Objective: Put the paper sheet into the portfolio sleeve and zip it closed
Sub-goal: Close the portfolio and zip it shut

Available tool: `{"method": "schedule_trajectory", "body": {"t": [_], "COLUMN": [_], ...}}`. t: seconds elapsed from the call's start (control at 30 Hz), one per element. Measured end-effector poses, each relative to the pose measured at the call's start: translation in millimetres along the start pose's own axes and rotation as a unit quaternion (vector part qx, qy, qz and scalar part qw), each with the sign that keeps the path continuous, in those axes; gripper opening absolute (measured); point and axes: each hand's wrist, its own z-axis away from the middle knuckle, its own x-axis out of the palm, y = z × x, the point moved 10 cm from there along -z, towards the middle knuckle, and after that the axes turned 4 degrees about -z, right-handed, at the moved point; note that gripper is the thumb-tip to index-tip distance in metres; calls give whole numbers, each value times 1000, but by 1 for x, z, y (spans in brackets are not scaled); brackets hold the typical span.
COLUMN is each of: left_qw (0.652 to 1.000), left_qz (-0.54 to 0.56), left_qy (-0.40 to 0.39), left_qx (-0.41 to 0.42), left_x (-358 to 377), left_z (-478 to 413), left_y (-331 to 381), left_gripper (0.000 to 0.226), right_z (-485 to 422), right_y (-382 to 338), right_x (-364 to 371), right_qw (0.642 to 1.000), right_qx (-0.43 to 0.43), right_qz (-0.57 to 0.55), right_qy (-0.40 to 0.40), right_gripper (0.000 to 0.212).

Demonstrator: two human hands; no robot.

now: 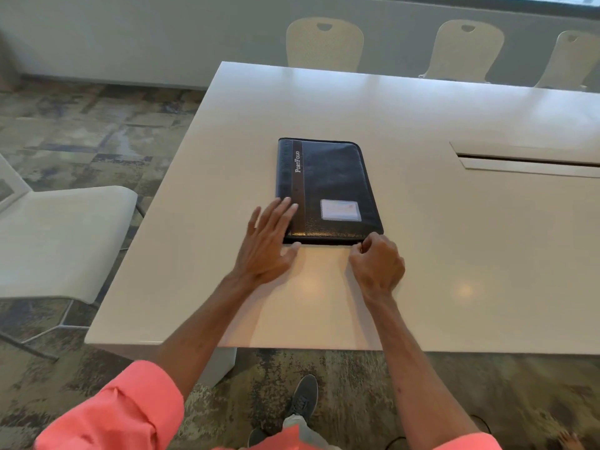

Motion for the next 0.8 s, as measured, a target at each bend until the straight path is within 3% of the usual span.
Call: {"method": "schedule_trajectory", "body": {"t": [0.17,0.37,0.8], "left_qw": [989,977,979], "left_qz": [-63,-62,-105], "left_qy": [-101,-170,-98], "left_qx": [85,117,146], "left_x": [43,76,71], "left_z": [-41,-63,-50], "left_y": [57,87,81], "left_gripper": [88,78,65], "right_z": [4,5,-25], "right_y": [3,0,36], "right_x": [2,2,-17], "right_qw": [1000,999,996], "right_qx": [-10,-50,-8], "right_qz": [0,0,61], "right_qy": [10,9,59], "right_gripper": [10,8,7]}}
